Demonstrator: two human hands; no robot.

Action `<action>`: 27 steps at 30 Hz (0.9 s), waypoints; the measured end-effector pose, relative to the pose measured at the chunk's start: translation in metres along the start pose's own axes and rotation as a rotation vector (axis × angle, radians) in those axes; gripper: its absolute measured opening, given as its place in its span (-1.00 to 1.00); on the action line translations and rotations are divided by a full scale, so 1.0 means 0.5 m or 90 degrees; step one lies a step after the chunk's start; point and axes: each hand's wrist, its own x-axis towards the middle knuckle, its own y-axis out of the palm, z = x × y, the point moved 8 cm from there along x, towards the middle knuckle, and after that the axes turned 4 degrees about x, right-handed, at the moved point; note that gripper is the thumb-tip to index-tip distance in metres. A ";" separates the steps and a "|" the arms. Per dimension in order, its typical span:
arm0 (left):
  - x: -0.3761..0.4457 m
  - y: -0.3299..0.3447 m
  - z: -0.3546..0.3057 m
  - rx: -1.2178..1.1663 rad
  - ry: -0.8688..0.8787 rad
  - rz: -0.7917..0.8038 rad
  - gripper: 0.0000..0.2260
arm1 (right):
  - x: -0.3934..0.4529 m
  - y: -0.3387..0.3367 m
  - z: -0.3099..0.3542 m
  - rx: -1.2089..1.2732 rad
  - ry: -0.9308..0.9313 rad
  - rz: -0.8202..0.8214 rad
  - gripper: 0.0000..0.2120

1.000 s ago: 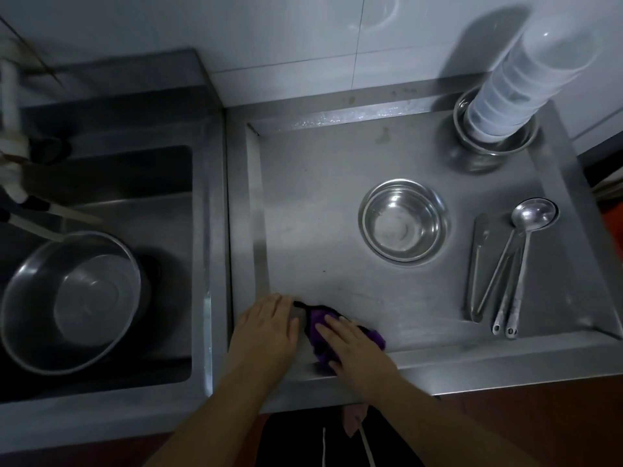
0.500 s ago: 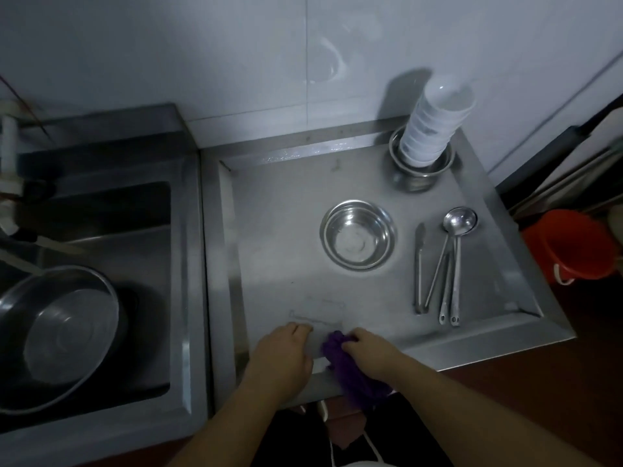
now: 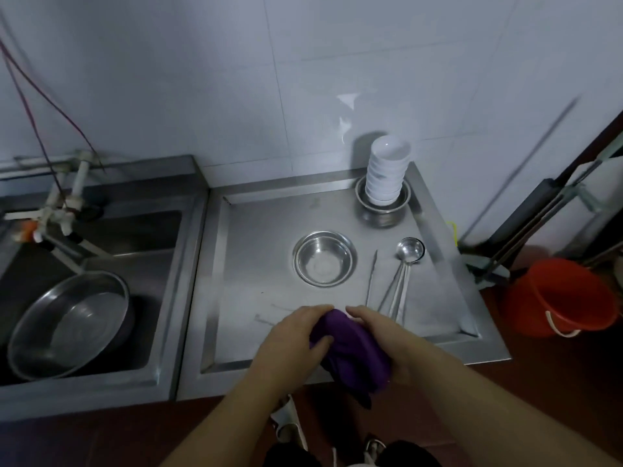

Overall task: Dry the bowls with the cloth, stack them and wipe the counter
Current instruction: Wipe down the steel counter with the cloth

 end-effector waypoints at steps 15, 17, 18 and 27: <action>-0.015 -0.242 -0.138 -0.123 -0.073 -0.100 -0.83 | -0.190 0.002 0.139 -0.293 -0.310 0.033 -0.64; -0.007 -0.284 -0.149 -0.085 -0.051 -0.082 -0.77 | -0.208 0.004 0.175 -0.333 -0.366 -0.021 -0.77; -0.004 -0.302 -0.155 -0.063 -0.037 -0.069 -0.73 | -0.218 0.008 0.193 -0.369 -0.393 -0.048 -0.79; -0.022 -0.428 -0.148 0.064 0.076 0.102 -0.68 | -0.295 0.074 0.314 -0.430 -0.587 -0.184 -0.83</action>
